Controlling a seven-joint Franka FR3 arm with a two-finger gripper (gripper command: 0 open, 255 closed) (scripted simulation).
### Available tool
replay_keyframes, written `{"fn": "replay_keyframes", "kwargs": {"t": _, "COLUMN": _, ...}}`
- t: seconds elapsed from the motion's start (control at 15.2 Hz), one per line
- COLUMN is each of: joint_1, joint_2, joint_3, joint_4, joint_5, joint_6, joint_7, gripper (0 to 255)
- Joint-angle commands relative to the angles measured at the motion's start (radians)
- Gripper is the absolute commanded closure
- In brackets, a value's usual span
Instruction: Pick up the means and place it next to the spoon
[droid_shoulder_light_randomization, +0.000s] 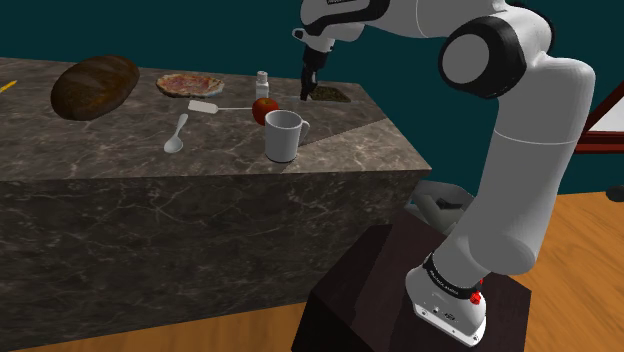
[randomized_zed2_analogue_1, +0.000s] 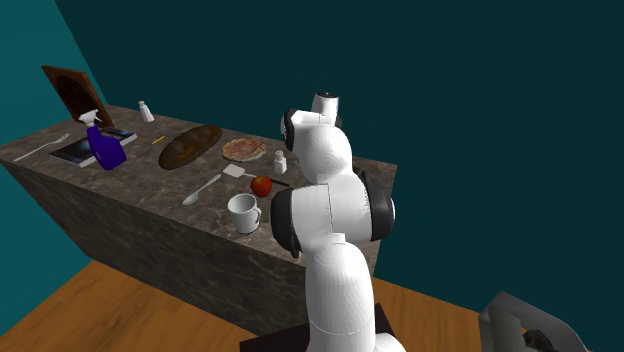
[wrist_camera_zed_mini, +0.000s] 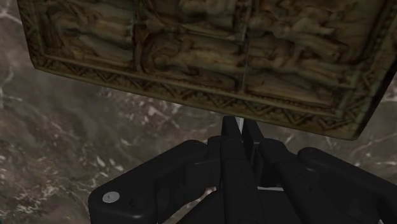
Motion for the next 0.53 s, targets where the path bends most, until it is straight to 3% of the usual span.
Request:
{"fn": "replay_keyframes", "kwargs": {"t": 0.0, "joint_1": 0.000, "joint_2": -0.002, "joint_3": -0.001, "joint_4": 0.010, "joint_5": -0.002, "joint_6": -0.012, "joint_7": 0.002, "gripper": 255}}
{"fn": "replay_keyframes", "kwargs": {"t": 0.46, "joint_1": -0.005, "joint_2": -0.009, "joint_3": -0.004, "joint_4": 0.094, "joint_5": -0.010, "joint_6": -0.102, "joint_7": 0.017, "gripper": 255}}
